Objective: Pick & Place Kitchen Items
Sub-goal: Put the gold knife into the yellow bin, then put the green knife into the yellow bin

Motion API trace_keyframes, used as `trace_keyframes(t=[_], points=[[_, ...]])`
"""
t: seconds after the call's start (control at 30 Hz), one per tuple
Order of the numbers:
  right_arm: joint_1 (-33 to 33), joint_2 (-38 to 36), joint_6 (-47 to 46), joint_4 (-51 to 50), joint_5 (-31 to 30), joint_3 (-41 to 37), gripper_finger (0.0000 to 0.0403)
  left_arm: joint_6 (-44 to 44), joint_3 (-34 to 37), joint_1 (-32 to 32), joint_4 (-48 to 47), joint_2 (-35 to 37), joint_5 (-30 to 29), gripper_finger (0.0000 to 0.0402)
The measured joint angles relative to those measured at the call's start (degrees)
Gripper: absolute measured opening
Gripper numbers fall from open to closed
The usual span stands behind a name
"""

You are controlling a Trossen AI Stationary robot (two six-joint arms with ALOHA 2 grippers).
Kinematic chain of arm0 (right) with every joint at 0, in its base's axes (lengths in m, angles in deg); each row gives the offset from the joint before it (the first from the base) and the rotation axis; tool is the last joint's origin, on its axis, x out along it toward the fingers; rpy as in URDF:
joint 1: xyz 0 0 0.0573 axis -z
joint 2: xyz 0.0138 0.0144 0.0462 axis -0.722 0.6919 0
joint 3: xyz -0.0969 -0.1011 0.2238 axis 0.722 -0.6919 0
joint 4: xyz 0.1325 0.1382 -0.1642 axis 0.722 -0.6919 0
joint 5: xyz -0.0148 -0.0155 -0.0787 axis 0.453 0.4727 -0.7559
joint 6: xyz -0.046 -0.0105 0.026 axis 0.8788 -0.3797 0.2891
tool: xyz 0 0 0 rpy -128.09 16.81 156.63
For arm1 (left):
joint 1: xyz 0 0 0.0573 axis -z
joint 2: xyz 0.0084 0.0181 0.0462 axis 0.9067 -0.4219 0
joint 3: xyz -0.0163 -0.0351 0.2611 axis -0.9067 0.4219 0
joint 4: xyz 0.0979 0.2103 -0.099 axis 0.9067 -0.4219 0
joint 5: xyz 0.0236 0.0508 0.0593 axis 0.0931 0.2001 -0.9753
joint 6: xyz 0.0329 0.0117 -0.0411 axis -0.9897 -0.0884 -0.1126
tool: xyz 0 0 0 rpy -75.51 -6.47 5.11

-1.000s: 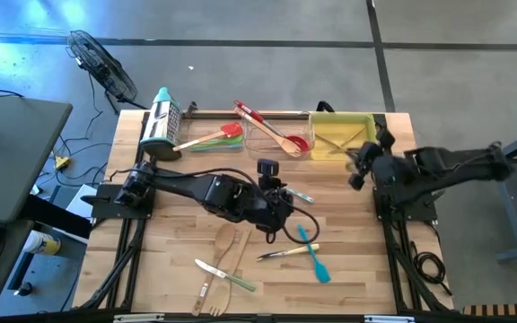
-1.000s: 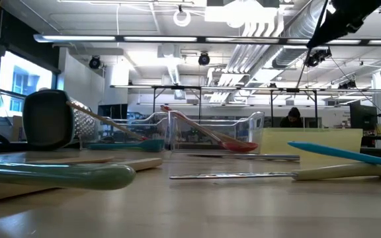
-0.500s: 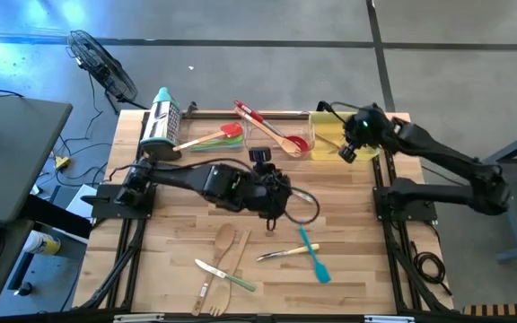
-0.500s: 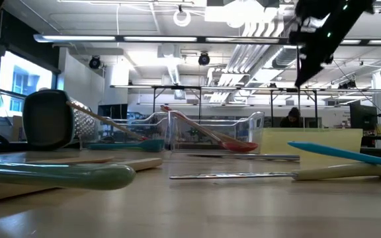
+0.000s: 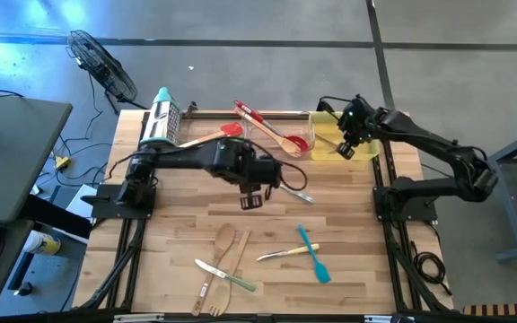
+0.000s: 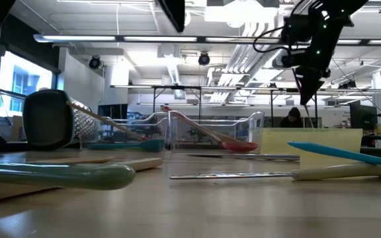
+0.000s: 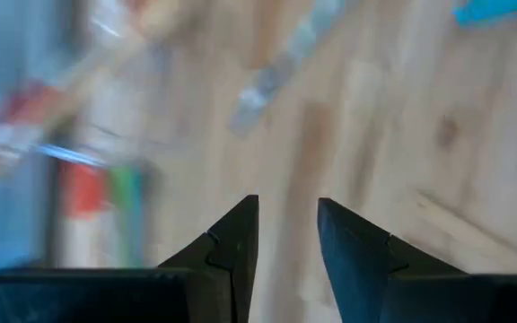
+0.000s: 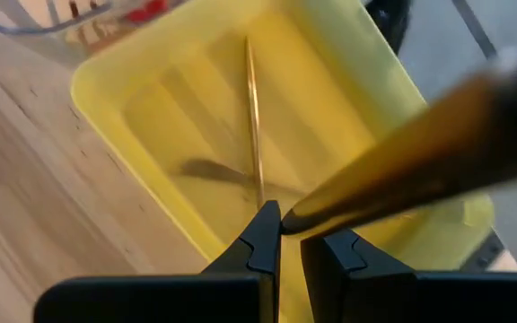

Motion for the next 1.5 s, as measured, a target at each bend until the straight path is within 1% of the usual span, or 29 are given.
trace_keyframes(t=[0.03, 0.13, 0.27, 0.43, 0.57, 0.67, 0.83, 1.07, 1.17, 1.3, 1.37, 1.5], points=[[0.0, 0.2, 0.1, -1.4, -0.3, 1.0, 0.0017, 0.0, 0.7, -0.6, -0.6, 0.2, 2.5, 0.0111], [0.0, 1.2, 0.4, -5.5, -0.5, 4.0, 0.0017, 0.0, 2.5, -1.5, -0.4, 0.6, 5.3, 0.0111], [0.0, 3.4, 0.5, -8.7, -0.7, 5.7, 0.0017, -2.3, 4.6, -2.0, -0.4, 0.7, 4.9, 0.0111], [0.5, 8.2, 0.9, -10.3, -1.8, 6.0, 0.0017, -9.4, 8.2, -2.3, -0.4, 0.7, -0.1, 0.0111], [1.8, 12.9, 1.1, -11.0, -1.8, 5.9, 0.0017, -13.4, 11.2, -3.6, -0.4, 0.7, -1.1, 0.0111], [2.7, 15.6, 1.2, -10.6, -1.8, 5.9, 0.0017, -15.1, 12.6, -5.4, -0.4, 0.7, -0.3, 0.0111], [4.0, 19.2, 1.7, -9.1, -2.1, 6.0, 0.0020, -17.6, 13.7, -8.9, -0.4, 0.7, 4.7, 0.0111], [4.2, 20.7, 1.8, -6.7, -1.5, 5.9, 0.0079, -20.7, 15.1, -12.3, -0.4, 0.7, 9.9, 0.0111], [4.2, 20.6, 1.8, -5.6, -1.2, 5.9, 0.0101, -20.7, 15.3, -12.9, -0.4, 0.7, 11.0, 0.0111], [3.7, 20.5, 1.8, -4.6, -0.8, 5.9, 0.0136, -20.7, 15.3, -12.7, -0.4, 0.7, 11.0, 0.0111], [3.0, 20.5, 1.8, -3.7, -1.8, 5.9, 0.0156, -20.5, 15.3, -12.7, -0.4, 0.7, 11.1, 0.0111], [1.1, 19.9, 0.2, -2.0, -6.0, 5.9, 0.0199, -19.5, 15.3, -12.7, -0.4, 0.7, 12.6, 0.0111]])
